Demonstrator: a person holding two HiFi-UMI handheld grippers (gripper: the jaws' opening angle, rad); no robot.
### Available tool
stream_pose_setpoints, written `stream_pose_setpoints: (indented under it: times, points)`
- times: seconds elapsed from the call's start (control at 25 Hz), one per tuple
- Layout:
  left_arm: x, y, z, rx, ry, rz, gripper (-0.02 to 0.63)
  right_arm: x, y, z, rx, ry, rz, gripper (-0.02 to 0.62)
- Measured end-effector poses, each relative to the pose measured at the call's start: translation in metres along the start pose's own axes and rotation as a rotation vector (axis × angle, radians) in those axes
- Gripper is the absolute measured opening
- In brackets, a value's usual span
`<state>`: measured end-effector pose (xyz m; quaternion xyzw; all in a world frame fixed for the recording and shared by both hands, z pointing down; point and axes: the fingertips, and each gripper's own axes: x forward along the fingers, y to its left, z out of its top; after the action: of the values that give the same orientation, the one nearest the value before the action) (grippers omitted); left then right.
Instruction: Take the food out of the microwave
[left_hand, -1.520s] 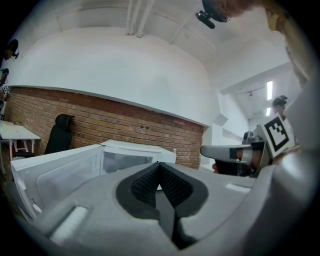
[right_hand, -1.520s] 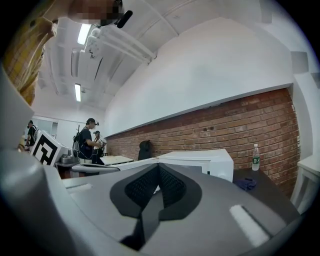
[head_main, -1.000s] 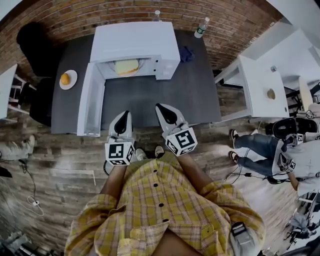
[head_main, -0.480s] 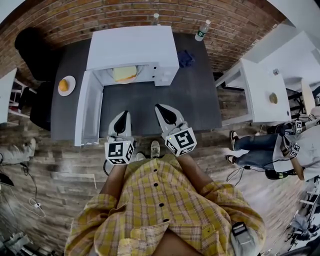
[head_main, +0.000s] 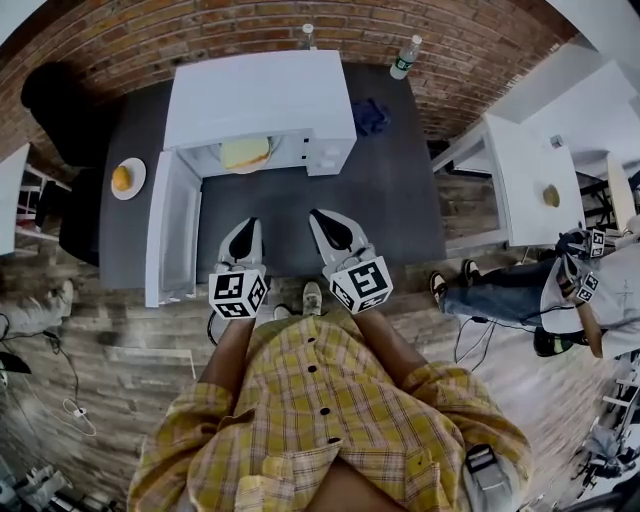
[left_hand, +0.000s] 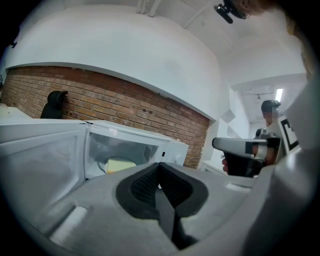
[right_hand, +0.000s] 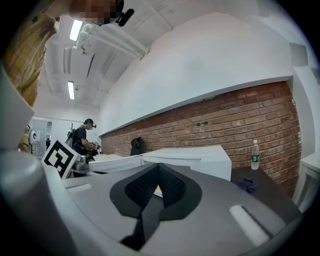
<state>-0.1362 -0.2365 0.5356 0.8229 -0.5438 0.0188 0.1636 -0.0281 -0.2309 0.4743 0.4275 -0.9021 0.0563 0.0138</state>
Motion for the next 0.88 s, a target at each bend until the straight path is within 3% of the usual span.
stream_pose_setpoints:
  times: [0.28, 0.44, 0.6, 0.88]
  points:
    - [0.021, 0.013, -0.008, -0.091, 0.037, 0.000, 0.000, 0.007, -0.004, -0.005, 0.004, 0.019, 0.008, 0.003]
    - [0.031, 0.021, -0.013, -0.187, 0.046, -0.009, 0.026, 0.010, -0.009, -0.007, 0.002, 0.022, 0.007, 0.003]
    - [0.042, 0.034, -0.019, -0.337, 0.043, -0.025, 0.046, 0.013, -0.012, -0.007, -0.001, 0.020, 0.005, 0.003]
    - [0.070, 0.058, -0.034, -0.686, 0.011, -0.084, 0.109, 0.019, -0.019, -0.006, -0.007, 0.028, -0.001, 0.003]
